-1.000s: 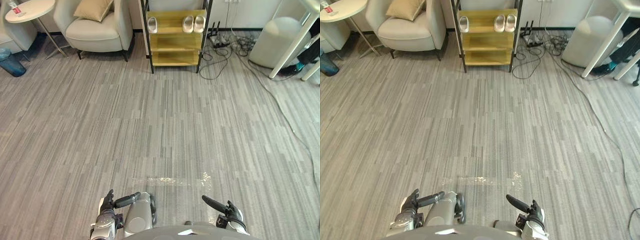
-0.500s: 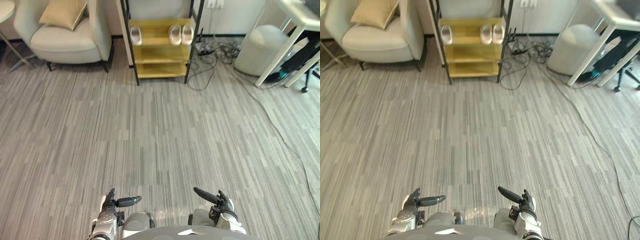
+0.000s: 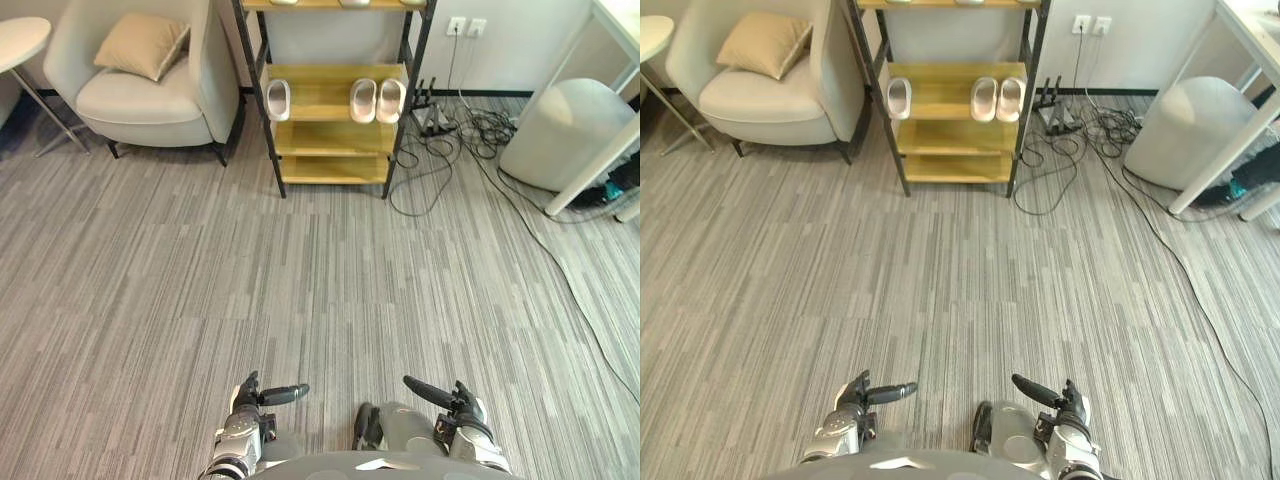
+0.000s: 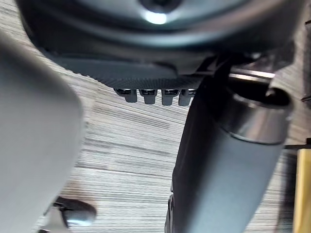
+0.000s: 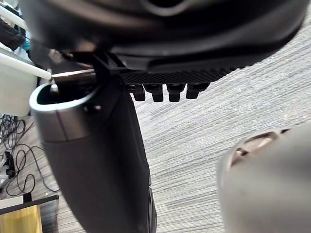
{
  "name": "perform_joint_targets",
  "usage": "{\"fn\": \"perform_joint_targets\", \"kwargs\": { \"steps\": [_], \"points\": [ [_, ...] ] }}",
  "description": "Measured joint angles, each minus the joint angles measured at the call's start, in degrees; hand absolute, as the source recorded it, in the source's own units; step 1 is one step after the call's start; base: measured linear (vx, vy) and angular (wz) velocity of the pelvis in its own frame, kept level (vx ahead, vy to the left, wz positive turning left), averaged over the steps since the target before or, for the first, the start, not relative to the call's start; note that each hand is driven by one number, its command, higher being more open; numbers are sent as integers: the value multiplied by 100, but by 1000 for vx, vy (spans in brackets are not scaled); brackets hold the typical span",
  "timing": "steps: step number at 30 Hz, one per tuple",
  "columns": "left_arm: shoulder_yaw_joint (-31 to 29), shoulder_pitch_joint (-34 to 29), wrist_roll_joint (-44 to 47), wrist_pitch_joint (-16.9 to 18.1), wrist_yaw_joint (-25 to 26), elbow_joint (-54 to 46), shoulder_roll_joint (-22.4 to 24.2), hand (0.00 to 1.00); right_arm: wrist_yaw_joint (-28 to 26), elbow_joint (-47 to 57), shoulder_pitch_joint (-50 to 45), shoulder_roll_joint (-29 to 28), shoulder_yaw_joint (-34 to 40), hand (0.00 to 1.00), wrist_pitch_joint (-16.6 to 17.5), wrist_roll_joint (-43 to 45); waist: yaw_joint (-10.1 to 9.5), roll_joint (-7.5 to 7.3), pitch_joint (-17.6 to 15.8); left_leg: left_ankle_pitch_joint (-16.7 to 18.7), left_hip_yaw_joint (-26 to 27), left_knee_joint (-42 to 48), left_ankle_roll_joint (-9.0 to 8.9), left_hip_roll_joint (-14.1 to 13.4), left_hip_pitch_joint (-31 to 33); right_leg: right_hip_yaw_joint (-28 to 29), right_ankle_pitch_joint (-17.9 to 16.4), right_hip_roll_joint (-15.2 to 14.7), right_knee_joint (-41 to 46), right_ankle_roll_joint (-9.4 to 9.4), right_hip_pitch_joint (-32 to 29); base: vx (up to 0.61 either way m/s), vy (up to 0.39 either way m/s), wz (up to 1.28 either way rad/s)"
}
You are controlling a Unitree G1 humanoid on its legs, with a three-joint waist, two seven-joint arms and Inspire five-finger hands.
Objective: Organize the slippers on the shoe rack
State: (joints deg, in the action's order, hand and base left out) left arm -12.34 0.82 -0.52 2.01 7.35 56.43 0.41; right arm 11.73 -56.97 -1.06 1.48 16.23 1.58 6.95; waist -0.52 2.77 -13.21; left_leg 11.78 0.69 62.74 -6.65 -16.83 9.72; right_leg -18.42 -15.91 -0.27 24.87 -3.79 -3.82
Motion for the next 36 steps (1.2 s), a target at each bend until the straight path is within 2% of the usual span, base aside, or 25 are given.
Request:
{"fn": "perform_joint_targets", "kwargs": {
  "steps": [2, 5, 6, 7, 8, 9, 10, 11, 13, 14, 15, 17, 18, 20, 21, 23, 25, 26, 27, 28, 30, 32, 33, 34, 36],
  "points": [
    [20, -5, 1, 57, 23, -152, 9, 100, 14, -3, -101, -15, -3, 100, -11, 23, -66, -43, -8, 163, 395, -287, 137, 127, 509, -3, 12, -6, -498, 40, 503, 298, -18, 5],
    [33, 36, -1, 95, 14, -284, 48, 100, 24, -5, -104, -68, 10, 100, -29, 96, -187, -123, -48, 227, 1027, -2458, 310, 690, 967, 29, 87, -150, -1193, 265, 1158, 490, 77, -4],
    [38, 53, 0, 102, 15, -289, 46, 100, 26, -10, -88, -104, 26, 100, -29, 98, -229, -183, -79, 4, 1059, -3339, 320, 939, 975, 78, 72, -226, -1344, 323, 1320, 520, 167, -25],
    [43, 46, 0, 103, 15, -282, 12, 100, 24, -37, -75, -127, 46, 100, -31, 96, -304, -227, -82, -633, 988, -4007, 432, 1149, 918, 194, 38, -268, -1482, 431, 1460, 580, 188, -61],
    [71, -14, 0, 106, 22, -204, -97, 100, 24, -135, -57, -182, 41, 100, -33, 94, -421, -315, 11, -1185, 998, -4279, 719, 1322, 698, 481, 20, -336, -1632, 516, 1554, 699, 203, -50],
    [69, -2, 2, 81, 34, -109, -218, 100, 4, -158, -8, -311, 13, 100, -57, 89, -363, -486, 87, -997, 1060, -4169, 857, 1442, 697, 668, 109, -498, -1690, 553, 1582, 597, 161, -33],
    [65, 3, 4, 61, 30, -102, -242, 100, 4, -149, 0, -347, 10, 100, -58, 89, -355, -522, 95, -875, 1067, -4033, 936, 1465, 729, 764, 132, -553, -1638, 591, 1584, 550, 161, -1],
    [63, 4, 8, 32, 24, -106, -267, 100, 2, -143, 3, -415, 11, 100, -81, 87, -409, -580, 130, -589, 1167, -3798, 967, 1470, 648, 999, 146, -635, -1368, 626, 1592, 535, 167, -16],
    [119, -2, 6, 18, 16, -34, -306, 100, -46, -132, 23, -514, 10, 100, -84, 84, -458, -642, 189, -373, 1287, -3783, 1072, 1525, 332, 1173, 224, -757, -449, 749, 1360, 492, 147, -22],
    [258, -1, 6, -4, 15, 21, -349, 100, -94, -130, 28, -531, -23, 100, -84, 17, -441, -659, 219, -315, 1290, -3912, 1117, 1584, 88, 1262, 409, -851, 398, 986, 1057, 430, 126, -11],
    [413, -20, 5, -11, 16, 78, -339, 100, -116, -39, 21, -510, -22, 100, -77, -56, -405, -582, 264, -88, 1207, -4231, 1012, 1600, -309, 1283, 975, -938, 1719, 1419, 530, 490, 125, 0],
    [491, 1, 2, -28, 8, 175, -379, 100, -127, 56, 31, -519, -21, 100, -75, -69, -336, -602, 251, 15, 1140, -4374, 1008, 1653, -679, 1218, 769, -1115, 2948, 1297, -8, 349, 42, 16],
    [510, -20, 2, -36, 17, 236, -372, 100, -127, 183, 16, -505, -22, 100, -33, -79, -253, -541, 237, 69, 1047, -4589, 1016, 1655, -1099, 909, 482, -1214, 3500, 979, -426, 296, -29, 24],
    [510, -37, 3, -40, 24, 237, -366, 100, -126, 243, 13, -507, -21, 100, -18, -85, -202, -533, 247, 74, 988, -4692, 1009, 1648, -1243, 751, 410, -1246, 3535, 887, -562, 378, -71, 29],
    [510, -53, 3, -43, 18, 277, -340, 100, -126, 269, 23, -492, -23, 100, 66, -135, -158, -510, 233, 74, 847, -4943, 1005, 1544, -1680, 320, 90, -1255, 3031, 599, -881, 390, -128, 50],
    [500, -50, 2, -43, 17, 287, -309, 100, -131, 301, 36, -478, -18, 100, 144, -134, -120, -470, 218, 176, 668, -5127, 835, 1332, -2011, 212, 29, -1117, 2042, 576, -1261, 443, -220, 59],
    [502, -73, -1, -42, 5, 334, -326, 100, -149, 315, 42, -471, -20, 100, 142, -135, -108, -486, 220, 326, 516, -5222, 578, 1221, -2151, 346, 373, -972, 774, 679, -1452, 420, -305, 46],
    [493, -68, -3, -42, -16, 405, -346, 100, -167, 230, 62, -405, -15, 100, 110, -135, -89, -533, 251, 442, 401, -5273, 382, 1219, -2313, 435, 1050, -939, 460, 428, -1430, 313, -248, 17],
    [489, -37, -3, -48, -20, 497, -294, 100, -179, 129, 151, -290, -6, 100, 79, -161, -120, -337, 235, 460, 399, -5289, 364, 1052, -2383, 357, 1013, -818, 569, 405, -1407, 512, -381, 15],
    [465, -51, -11, -47, -32, 537, -146, 100, -148, 48, 164, -150, 59, 100, 77, -238, -100, -160, 280, 377, 362, -5270, 324, 936, -2385, 304, 664, -747, 714, 334, -1404, 435, -327, 4],
    [432, -61, -28, -56, -33, 575, -92, 100, -151, -20, 159, -48, 89, 100, 12, -234, -67, -55, 313, 263, 329, -5111, 136, 801, -2379, 194, 382, -670, 813, 257, -1308, 442, -330, 19],
    [294, -52, -36, -60, -51, 555, -82, 100, -144, -17, 88, -43, 106, 100, -34, -231, -45, -8, 283, 197, 144, -3877, 53, 562, -1943, 15, 254, -486, 531, 207, -881, 399, -304, 28],
    [154, -69, -54, -72, -82, 426, -71, 100, -143, -7, -4, -35, 48, 100, -29, -229, -46, -17, 261, -270, -41, -2371, 3, 392, -1324, -84, 211, -344, 216, 168, -453, 240, -187, 24],
    [141, -76, -54, -71, -83, 410, -75, 100, -141, -7, -7, -35, 41, 100, -29, -229, -55, -37, 247, -280, -44, -2192, -14, 352, -1238, -87, 201, -327, 179, 153, -389, 303, -223, 18],
    [21, -204, 9, -69, -96, 124, -92, 100, -110, -2, -96, -35, -4, 100, -19, -205, -96, -44, 172, -39, 179, -444, 21, 43, -289, -140, 139, -87, -350, 66, 353, 281, -120, 2]
  ]
}}
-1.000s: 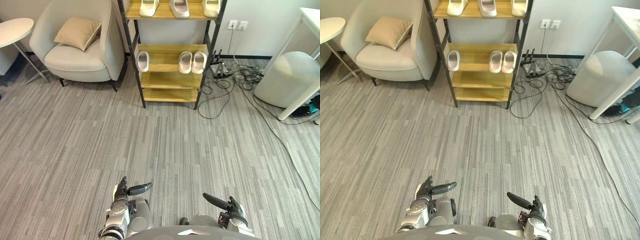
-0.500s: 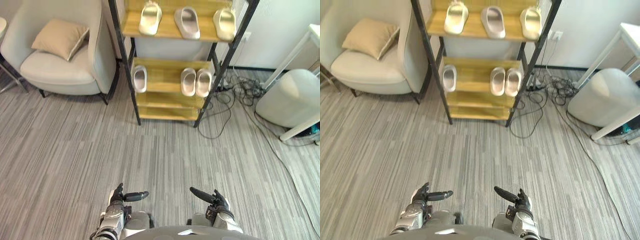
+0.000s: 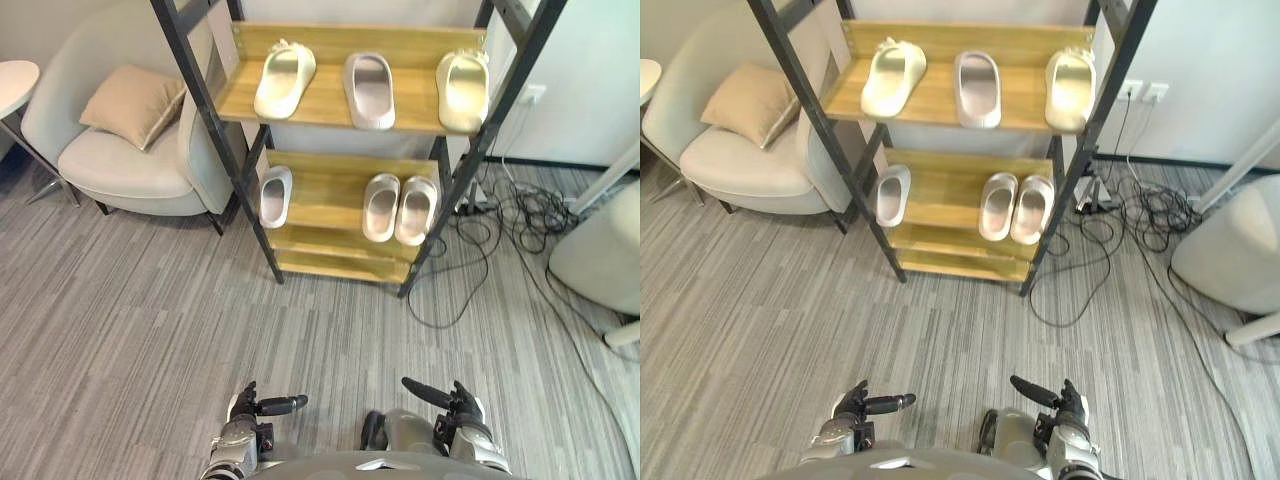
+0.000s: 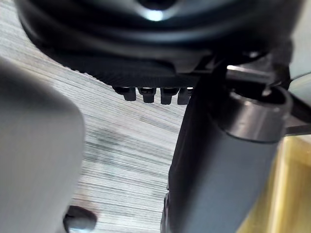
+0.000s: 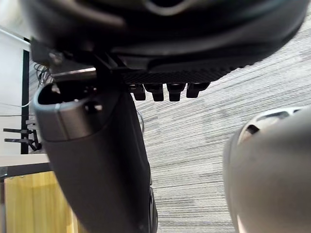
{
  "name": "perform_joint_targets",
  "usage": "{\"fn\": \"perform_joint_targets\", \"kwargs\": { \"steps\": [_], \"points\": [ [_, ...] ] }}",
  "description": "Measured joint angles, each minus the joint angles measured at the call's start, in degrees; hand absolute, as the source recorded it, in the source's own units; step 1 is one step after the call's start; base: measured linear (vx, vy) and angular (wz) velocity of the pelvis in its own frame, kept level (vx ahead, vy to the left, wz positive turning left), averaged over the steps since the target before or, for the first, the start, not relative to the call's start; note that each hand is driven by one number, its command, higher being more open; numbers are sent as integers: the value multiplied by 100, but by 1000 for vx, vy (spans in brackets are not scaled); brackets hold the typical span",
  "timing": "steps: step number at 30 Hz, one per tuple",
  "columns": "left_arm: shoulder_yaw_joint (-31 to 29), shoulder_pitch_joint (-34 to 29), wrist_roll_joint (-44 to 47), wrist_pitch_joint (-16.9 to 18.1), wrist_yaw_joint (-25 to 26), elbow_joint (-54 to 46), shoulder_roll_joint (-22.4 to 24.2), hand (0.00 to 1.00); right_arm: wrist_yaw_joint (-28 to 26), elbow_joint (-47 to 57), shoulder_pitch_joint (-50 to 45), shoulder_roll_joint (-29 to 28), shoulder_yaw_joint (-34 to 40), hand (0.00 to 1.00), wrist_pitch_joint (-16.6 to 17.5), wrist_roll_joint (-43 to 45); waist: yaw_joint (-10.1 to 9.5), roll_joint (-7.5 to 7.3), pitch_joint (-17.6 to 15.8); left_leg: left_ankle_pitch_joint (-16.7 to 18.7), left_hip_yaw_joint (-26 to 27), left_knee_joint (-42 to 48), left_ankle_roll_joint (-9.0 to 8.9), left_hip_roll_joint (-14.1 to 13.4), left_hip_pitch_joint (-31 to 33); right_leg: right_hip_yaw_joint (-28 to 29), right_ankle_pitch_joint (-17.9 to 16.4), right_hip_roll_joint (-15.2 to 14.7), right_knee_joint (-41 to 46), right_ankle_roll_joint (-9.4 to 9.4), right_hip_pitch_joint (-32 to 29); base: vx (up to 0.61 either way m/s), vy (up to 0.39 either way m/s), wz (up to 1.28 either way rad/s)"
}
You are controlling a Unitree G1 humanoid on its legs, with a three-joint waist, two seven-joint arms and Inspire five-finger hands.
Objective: Organize the slippers on the shoe rack
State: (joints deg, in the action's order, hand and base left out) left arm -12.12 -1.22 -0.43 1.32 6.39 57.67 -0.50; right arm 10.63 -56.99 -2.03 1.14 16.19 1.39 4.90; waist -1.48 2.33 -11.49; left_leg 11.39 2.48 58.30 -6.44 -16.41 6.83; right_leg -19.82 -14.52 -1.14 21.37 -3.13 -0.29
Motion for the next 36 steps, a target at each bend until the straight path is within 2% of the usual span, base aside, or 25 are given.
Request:
{"fn": "perform_joint_targets", "kwargs": {
  "steps": [2, 3, 4, 5, 6, 7, 8, 9, 10, 13, 15, 16, 17, 18, 19, 22, 24, 25, 26, 27, 28, 29, 31, 33, 36],
  "points": [
    [0, -10, 1, 21, 12, -145, 5, 100, 4, -6, -19, -24, 3, 100, -5, 73, -24, -42, -11, 229, 245, -122, 76, 86, 466, 24, 36, 18, -314, 75, 331, 317, -32, -13],
    [40, -3, 42, 83, 9, -240, 19, 100, 5, -12, -16, -31, 7, 100, -7, 149, -112, -55, -31, 392, 481, -916, 135, 303, 748, 129, 76, -11, -564, 140, 561, 326, 43, -24],
    [55, 0, 50, 87, 9, -244, 15, 100, 7, -14, -16, -35, 7, 100, -8, 160, -130, -61, -35, 395, 509, -1127, 137, 361, 767, 147, 78, -26, -606, 145, 588, 351, 101, -28],
    [83, 15, 57, 113, 6, -246, 6, 100, 11, -14, -11, -53, 9, 100, -10, 184, -135, -86, -54, 380, 530, -1780, 151, 557, 804, 171, 86, -85, -696, 171, 697, 380, 155, -15],
    [158, 44, 71, 111, 7, -246, -40, 100, 15, -14, -8, -84, 9, 100, -11, 185, -135, -139, -100, 149, 553, -2929, 215, 857, 811, 203, 72, -199, -850, 276, 895, 455, 219, -13],
    [180, 45, 74, 113, 8, -245, -52, 100, 16, -15, -8, -90, 9, 100, -12, 185, -137, -150, -114, -70, 575, -3367, 241, 941, 804, 227, 57, -230, -910, 347, 977, 483, 234, -30],
    [185, 36, 94, 121, 29, -224, -99, 100, 23, -74, -5, -101, -6, 100, -13, 183, -200, -213, -132, -900, 705, -3972, 603, 1170, 514, 431, 43, -342, -1096, 508, 1192, 328, 157, -25],
    [222, 41, 94, 123, 59, -216, -146, 100, 25, -135, 10, -128, -21, 100, -11, 184, -195, -301, -105, -927, 751, -4107, 624, 1261, 417, 508, 113, -414, -1203, 510, 1215, 419, 178, -23],
    [243, 47, 93, 144, 64, -214, -191, 100, 0, -179, 63, -171, -121, 100, -18, 181, -181, -384, -93, -824, 793, -4075, 781, 1332, 441, 668, 325, -478, -1388, 595, 1254, 317, 155, 1],
    [236, 48, 113, 112, 53, -200, -241, 100, -3, -192, 71, -254, -122, 100, -19, 176, -201, -473, -61, -540, 897, -3792, 886, 1392, 395, 926, 462, -613, -1372, 751, 1367, 321, 182, -7],
    [254, 51, 114, 114, 51, -150, -258, 100, -43, -215, 100, -320, -153, 100, -6, 144, -294, -506, -24, -319, 1039, -3768, 900, 1409, 162, 1097, 471, -684, -935, 768, 1282, 299, 183, -39],
    [423, 52, 119, 108, 43, -35, -294, 100, -70, -235, 141, -298, -176, 100, -4, 115, -302, -469, 16, -213, 1109, -4075, 935, 1449, -220, 1243, 479, -823, 387, 843, 774, 183, 141, -29],
    [457, 52, 119, 112, 41, -19, -305, 100, -71, -235, 145, -296, -175, 100, -3, 100, -301, -470, 19, -209, 1108, -4129, 941, 1464, -276, 1245, 494, -855, 590, 876, 691, 212, 152, -25],
    [628, 55, 121, 105, 12, 25, -383, 100, -78, -237, 151, -283, -170, 100, 7, 57, -253, -494, 24, -171, 1105, -4388, 1003, 1573, -577, 1219, 519, -1092, 1828, 1097, 181, 145, 74, 0],
    [683, 55, 119, 107, 2, 68, -416, 100, -86, -236, 150, -274, -169, 100, 4, 20, -234, -507, 35, -137, 1086, -4425, 1027, 1609, -681, 1194, 360, -1188, 2178, 1054, 20, 178, 57, 6],
    [725, 42, 105, 110, -6, 179, -431, 100, -97, -210, 124, -218, -227, 100, 4, -46, -159, -520, 71, -70, 930, -4549, 1023, 1651, -1030, 858, -27, -1301, 2449, 857, -392, 151, 8, 35],
    [696, 32, 101, 98, -9, 224, -413, 100, -99, -150, 114, -176, -228, 100, 15, -47, -80, -479, 91, -77, 618, -4593, 991, 1649, -1098, 971, -71, -1134, 1631, 767, -716, 178, -97, 73],
    [665, 26, 102, 98, -12, 224, -399, 100, -100, -149, 105, -165, -224, 100, 11, -45, -80, -468, 97, -78, 552, -4592, 963, 1648, -1090, 1049, -53, -1073, 1352, 747, -750, 191, -162, 68],
    [598, 23, 103, 97, -11, 218, -389, 100, -94, -145, 75, -184, -221, 100, 8, -44, -90, -523, 134, -51, 430, -4574, 827, 1691, -1069, 1242, 377, -929, 527, 689, -737, 180, -207, 53],
    [587, 44, 88, 96, -16, 238, -384, 100, -111, -147, 56, -211, -217, 100, 0, -38, -109, -556, 162, -26, 340, -4577, 767, 1712, -1073, 1269, 446, -926, 350, 750, -686, 208, -263, 44],
    [549, 10, 88, 93, -11, 243, -275, 100, -129, -143, 50, -141, -210, 100, -5, -39, -128, -379, 222, -42, 291, -4605, 688, 1595, -1060, 1182, 484, -836, 218, 675, -614, 162, -217, 19],
    [522, -9, 85, 94, -14, 242, -240, 100, -126, -140, 44, -123, -200, 100, -5, -39, -125, -338, 249, -40, 276, -4629, 665, 1561, -1055, 1151, 489, -804, 164, 667, -591, 145, -198, 15],
    [393, -75, 17, 90, -38, 292, -89, 100, -110, -128, -15, -39, -133, 100, -4, -34, -101, -159, 361, -106, 115, -4829, 504, 1392, -1086, 911, 517, -624, -217, 620, -386, 95, -179, 28],
    [390, -78, -17, 89, -55, 296, -78, 100, -94, -129, -46, -41, -94, 100, -4, -32, -105, -147, 372, -163, -10, -4946, 415, 1324, -1140, 754, 558, -524, -430, 569, -231, 51, -155, 36],
    [339, -82, -17, 86, -59, 292, -112, 100, -87, -130, -110, -87, -95, 100, 2, -32, -123, -213, 409, -238, -113, -5108, 342, 1237, -1226, 618, 631, -413, -684, 531, -36, 31, -100, 22]
  ]
}}
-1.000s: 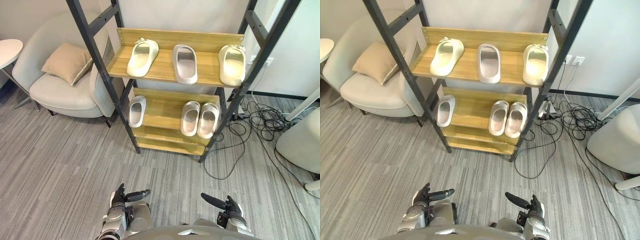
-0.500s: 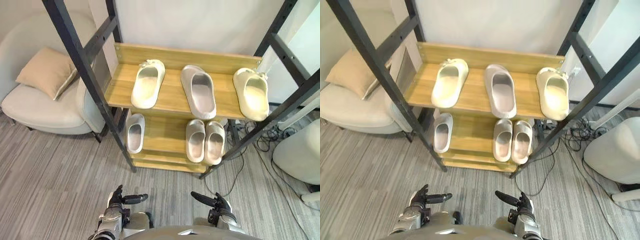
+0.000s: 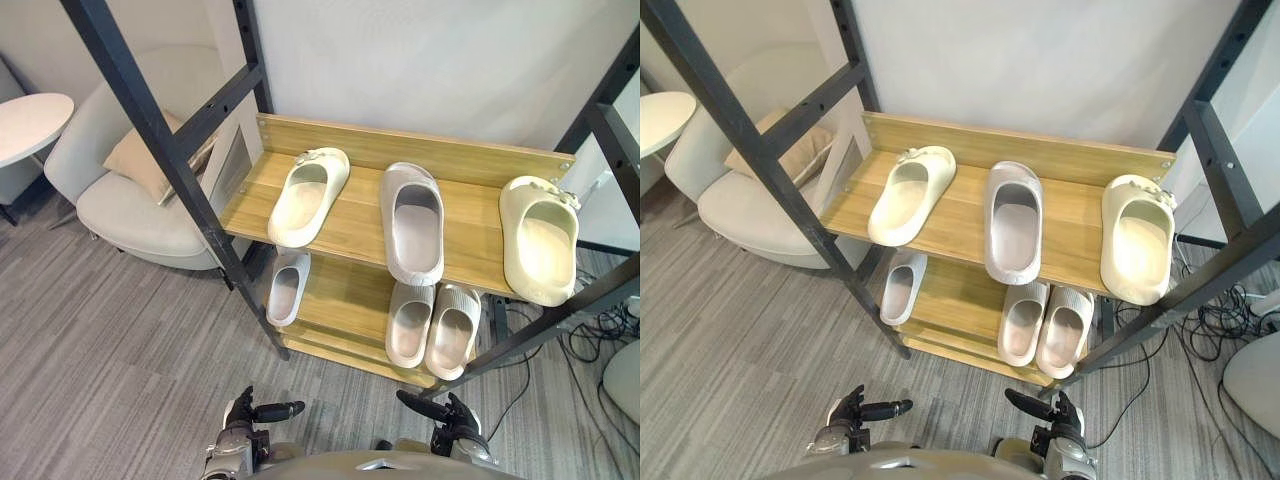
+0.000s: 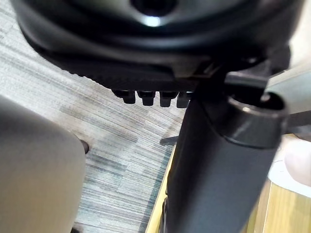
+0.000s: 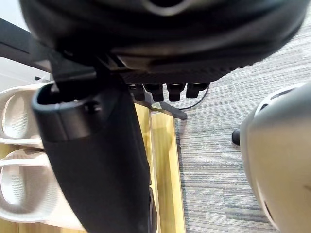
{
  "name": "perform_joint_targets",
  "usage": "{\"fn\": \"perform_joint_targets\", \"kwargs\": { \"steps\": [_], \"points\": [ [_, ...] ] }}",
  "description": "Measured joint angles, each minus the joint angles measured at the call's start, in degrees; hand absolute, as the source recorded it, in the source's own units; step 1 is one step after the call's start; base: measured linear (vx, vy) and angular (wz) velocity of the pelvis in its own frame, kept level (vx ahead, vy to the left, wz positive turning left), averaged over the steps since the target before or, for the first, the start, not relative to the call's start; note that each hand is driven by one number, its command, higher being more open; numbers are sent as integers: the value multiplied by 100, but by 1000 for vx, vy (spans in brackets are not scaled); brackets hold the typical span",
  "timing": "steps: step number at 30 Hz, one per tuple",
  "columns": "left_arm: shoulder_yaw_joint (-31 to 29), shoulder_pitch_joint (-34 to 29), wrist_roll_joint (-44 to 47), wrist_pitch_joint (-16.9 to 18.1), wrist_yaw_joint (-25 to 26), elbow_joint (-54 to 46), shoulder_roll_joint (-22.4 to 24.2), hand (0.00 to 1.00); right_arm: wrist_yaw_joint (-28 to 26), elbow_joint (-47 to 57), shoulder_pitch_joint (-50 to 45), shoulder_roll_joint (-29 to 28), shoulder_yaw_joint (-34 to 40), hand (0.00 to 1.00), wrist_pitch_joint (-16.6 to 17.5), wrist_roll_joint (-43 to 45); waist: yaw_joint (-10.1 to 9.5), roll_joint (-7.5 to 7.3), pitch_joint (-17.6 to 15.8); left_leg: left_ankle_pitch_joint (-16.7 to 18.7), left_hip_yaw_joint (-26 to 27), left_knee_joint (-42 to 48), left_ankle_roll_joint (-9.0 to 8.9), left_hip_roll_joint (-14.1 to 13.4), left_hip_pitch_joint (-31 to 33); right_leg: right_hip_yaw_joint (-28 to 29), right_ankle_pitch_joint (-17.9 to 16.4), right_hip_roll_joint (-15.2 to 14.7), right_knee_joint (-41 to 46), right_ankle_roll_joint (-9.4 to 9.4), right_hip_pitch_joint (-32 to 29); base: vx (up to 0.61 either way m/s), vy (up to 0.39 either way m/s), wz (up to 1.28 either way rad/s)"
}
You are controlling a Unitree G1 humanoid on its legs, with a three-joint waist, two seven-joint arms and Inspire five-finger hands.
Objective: Organize the slippers on the shoe rack
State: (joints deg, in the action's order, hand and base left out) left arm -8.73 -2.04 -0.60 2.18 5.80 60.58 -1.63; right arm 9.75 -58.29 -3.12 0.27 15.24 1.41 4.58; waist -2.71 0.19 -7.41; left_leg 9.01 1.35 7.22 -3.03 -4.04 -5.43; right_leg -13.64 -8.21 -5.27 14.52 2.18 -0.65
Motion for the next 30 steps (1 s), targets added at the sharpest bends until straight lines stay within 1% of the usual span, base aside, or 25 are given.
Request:
{"fn": "perform_joint_targets", "kwargs": {
  "steps": [1, 4, 5, 7, 12, 14, 16, 18, 19, 21, 22, 23, 24, 26, 29, 30],
  "points": [
    [0, 0, -2, -1, -2, -1, -29, 100, 1, -5, -28, -18, 0, 100, 0, 0, 1, -38, 11, -23, -37, -29, -3, -6, -17, -40, 34, 17, -94, 0, 65, 15, -26, 12],
    [2, -6, -5, -12, -1, 0, -53, 100, 2, -15, -107, -34, -3, 100, -1, -1, 0, -83, 35, -79, -64, -117, 14, 11, -61, -73, 143, 31, -324, 22, 197, 4, 28, 7],
    [4, -5, -6, -16, -1, 1, -55, 100, 1, -15, -116, -35, -5, 100, -1, -1, 1, -83, 36, -90, -66, -128, 24, 21, -61, -75, 189, 31, -398, 36, 228, -22, 77, 4],
    [42, 0, -6, -21, -2, 25, -79, 100, -6, -24, -156, -35, -26, 100, -1, -3, 7, -84, 33, -192, -97, -192, 89, 111, -57, -92, 393, 23, -727, 94, 358, -30, 53, 6],
    [208, 11, -19, -20, -16, 36, -123, 100, -97, -116, -156, -2, -120, 100, 2, 3, 21, -90, 32, -289, -256, -234, 187, 238, -10, -205, 625, -43, -1084, 151, 521, -70, 59, 16],
    [412, 28, -60, -13, -18, 38, -167, 100, -184, -120, -151, 27, -248, 100, 11, 1, 21, -99, 33, -403, -371, -373, 217, 288, -26, -296, 720, -68, -1220, 160, 578, -94, 24, 24],
    [615, 65, -130, -8, -30, 58, -214, 100, -274, -123, -119, 95, -530, 100, 15, -14, 18, -111, 24, -523, -448, -510, 228, 318, -20, -340, 794, -78, -1313, 159, 577, -90, 14, 20],
    [800, 102, -167, 9, -83, 95, -270, 100, -358, -131, -65, 190, -979, 100, 14, -127, 21, -134, 9, -621, -537, -602, 235, 338, 1, -388, 876, -74, -1412, 154, 587, -90, 10, 16],
    [821, 109, -189, 20, -92, 95, -275, 100, -381, -131, -51, 209, -1073, 100, 14, -134, 22, -138, 7, -632, -549, -603, 234, 340, 12, -398, 890, -74, -1426, 152, 587, -67, 8, 14],
    [967, 133, -239, 38, -113, 93, -313, 100, -495, -121, 12, 291, -1500, 100, 12, -242, 24, -155, -6, -664, -635, -604, 232, 358, 48, -450, 923, -72, -1489, 149, 592, -57, 5, 17],
    [1031, 139, -243, 65, -134, 90, -338, 100, -617, -101, 78, 384, -1998, 100, 10, -291, 22, -171, -11, -687, -703, -610, 232, 368, 58, -487, 934, -67, -1539, 142, 627, -34, 0, 23],
    [1060, 139, -243, 89, -134, 92, -345, 100, -720, -89, 135, 429, -2318, 100, 9, -330, 22, -176, -11, -692, -741, -610, 232, 375, 54, -501, 937, -59, -1578, 139, 667, -10, -5, 22],
    [1086, 139, -245, 99, -132, 92, -349, 100, -776, -68, 159, 447, -2489, 100, 8, -336, 21, -178, -10, -693, -770, -609, 232, 381, 53, -505, 940, -55, -1597, 138, 684, 3, -5, 20],
    [1160, 155, -246, 113, -126, 87, -357, 100, -970, 243, 261, 437, -3274, 100, -7, -330, -4, -172, -14, -699, -855, -610, 231, 395, 70, -539, 951, -48, -1624, 144, 705, 18, -4, 16],
    [1217, 189, -361, 111, -123, 90, -356, 100, -1284, 855, 371, 388, -4120, 100, -5, -209, -10, -173, -19, -704, -941, -608, 238, 414, 112, -544, 968, -30, -1705, 120, 718, 41, -5, 11],
    [1243, 226, -418, 110, -124, 90, -362, 100, -1399, 1175, 430, 368, -4451, 100, -8, -174, -16, -194, -40, -706, -991, -604, 241, 429, 119, -546, 996, -18, -1785, 119, 766, 51, -10, 13]
  ]
}}
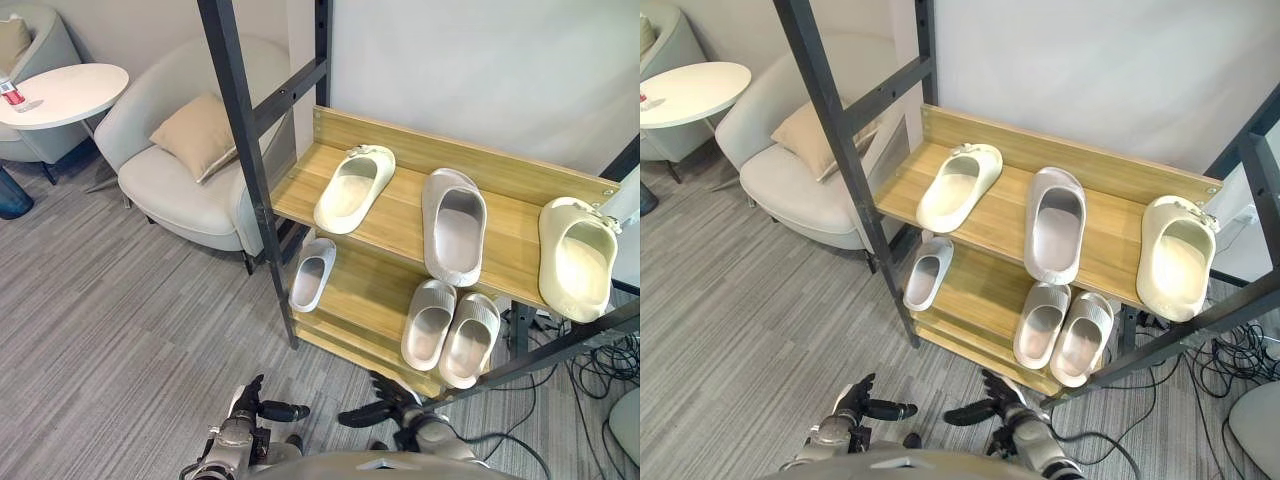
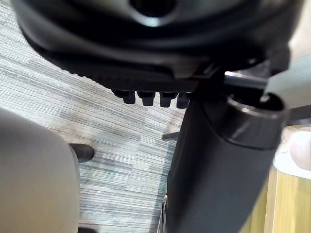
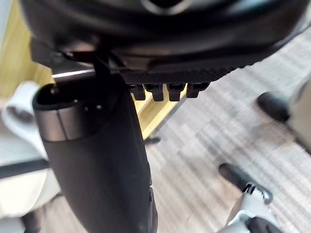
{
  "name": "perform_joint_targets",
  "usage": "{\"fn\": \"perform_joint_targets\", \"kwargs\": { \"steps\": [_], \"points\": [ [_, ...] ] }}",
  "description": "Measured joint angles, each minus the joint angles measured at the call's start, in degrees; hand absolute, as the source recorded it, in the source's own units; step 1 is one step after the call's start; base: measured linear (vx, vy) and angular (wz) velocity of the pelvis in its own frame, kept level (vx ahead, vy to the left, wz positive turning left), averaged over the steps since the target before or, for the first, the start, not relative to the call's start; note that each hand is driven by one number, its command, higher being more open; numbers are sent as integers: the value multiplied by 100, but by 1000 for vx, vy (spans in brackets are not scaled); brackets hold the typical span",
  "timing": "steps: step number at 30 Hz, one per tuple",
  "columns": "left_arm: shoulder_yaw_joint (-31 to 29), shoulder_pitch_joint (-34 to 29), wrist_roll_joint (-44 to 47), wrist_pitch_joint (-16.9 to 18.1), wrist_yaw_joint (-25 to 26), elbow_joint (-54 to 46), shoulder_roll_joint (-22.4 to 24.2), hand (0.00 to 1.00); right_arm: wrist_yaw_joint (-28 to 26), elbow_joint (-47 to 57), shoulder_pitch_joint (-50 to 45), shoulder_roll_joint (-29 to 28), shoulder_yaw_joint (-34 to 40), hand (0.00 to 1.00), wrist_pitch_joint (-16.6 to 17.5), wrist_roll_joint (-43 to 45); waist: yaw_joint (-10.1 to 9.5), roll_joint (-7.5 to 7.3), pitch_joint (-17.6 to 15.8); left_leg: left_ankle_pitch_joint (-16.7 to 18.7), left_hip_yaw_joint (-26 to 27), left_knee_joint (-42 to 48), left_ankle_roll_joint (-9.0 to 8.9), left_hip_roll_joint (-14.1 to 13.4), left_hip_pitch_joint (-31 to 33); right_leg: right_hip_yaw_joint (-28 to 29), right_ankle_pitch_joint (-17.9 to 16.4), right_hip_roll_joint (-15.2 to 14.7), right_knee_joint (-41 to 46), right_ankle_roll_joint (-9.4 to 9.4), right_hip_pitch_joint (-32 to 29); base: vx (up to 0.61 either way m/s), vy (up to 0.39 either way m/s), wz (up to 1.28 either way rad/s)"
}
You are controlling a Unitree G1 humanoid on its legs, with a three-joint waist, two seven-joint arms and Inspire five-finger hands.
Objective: Organize the slippers on the shoe rack
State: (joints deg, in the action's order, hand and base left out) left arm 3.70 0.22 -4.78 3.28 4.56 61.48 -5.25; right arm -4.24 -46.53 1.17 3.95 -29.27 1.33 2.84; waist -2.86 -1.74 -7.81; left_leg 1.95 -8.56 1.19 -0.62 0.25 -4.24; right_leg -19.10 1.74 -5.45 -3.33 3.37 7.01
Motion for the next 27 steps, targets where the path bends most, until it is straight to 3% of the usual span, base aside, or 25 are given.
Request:
{"fn": "perform_joint_targets", "kwargs": {
  "steps": [6, 11, 14, 16, 22, 27],
  "points": [
    [91, 97, -80, -5, 38, 12, -60, 100, -474, 2183, 180, 415, -1006, 100, 6, 836, -64, -111, -66, 1, -28, 6, 4, 19, 31, 66, 32, 8, -102, -22, 14, 37, 3, 2],
    [274, 141, -107, -3, 83, 51, -118, 100, -681, 4083, 182, 1020, -1066, 100, 83, 1474, -58, -136, -94, 9, 25, 8, 9, -11, -27, 226, 31, 18, -41, -25, 5, 12, 6, -7],
    [289, 141, -142, -2, 126, 69, -119, 100, -679, 5188, 181, 1306, -972, 100, 246, 1778, -14, -127, -104, 77, 104, 71, -17, -49, -107, 492, -6, 45, 83, -50, -3, -8, 24, -20],
    [443, 144, -144, 3, 140, 74, -119, 100, -625, 6094, 174, 1342, -717, 100, 533, 2001, 31, -93, -124, 134, 197, 136, -27, -90, -171, 609, -56, 63, 241, -57, -25, -30, 2, -23],
    [645, 141, -142, 41, 169, 118, -114, 100, -302, 7107, 166, 1203, 19, 100, 1142, 2202, 95, -19, -92, 155, 357, 154, -51, -126, -199, 793, -106, 74, 457, -62, -170, -18, 5, -16],
    [657, 110, -140, 40, 205, 129, -85, 100, 118, 7217, 156, 966, 408, 100, 1285, 2195, 185, 61, -51, 158, 440, 153, -54, -141, -219, 875, -102, 90, 463, -60, -185, 12, 3, -8]
  ]
}}
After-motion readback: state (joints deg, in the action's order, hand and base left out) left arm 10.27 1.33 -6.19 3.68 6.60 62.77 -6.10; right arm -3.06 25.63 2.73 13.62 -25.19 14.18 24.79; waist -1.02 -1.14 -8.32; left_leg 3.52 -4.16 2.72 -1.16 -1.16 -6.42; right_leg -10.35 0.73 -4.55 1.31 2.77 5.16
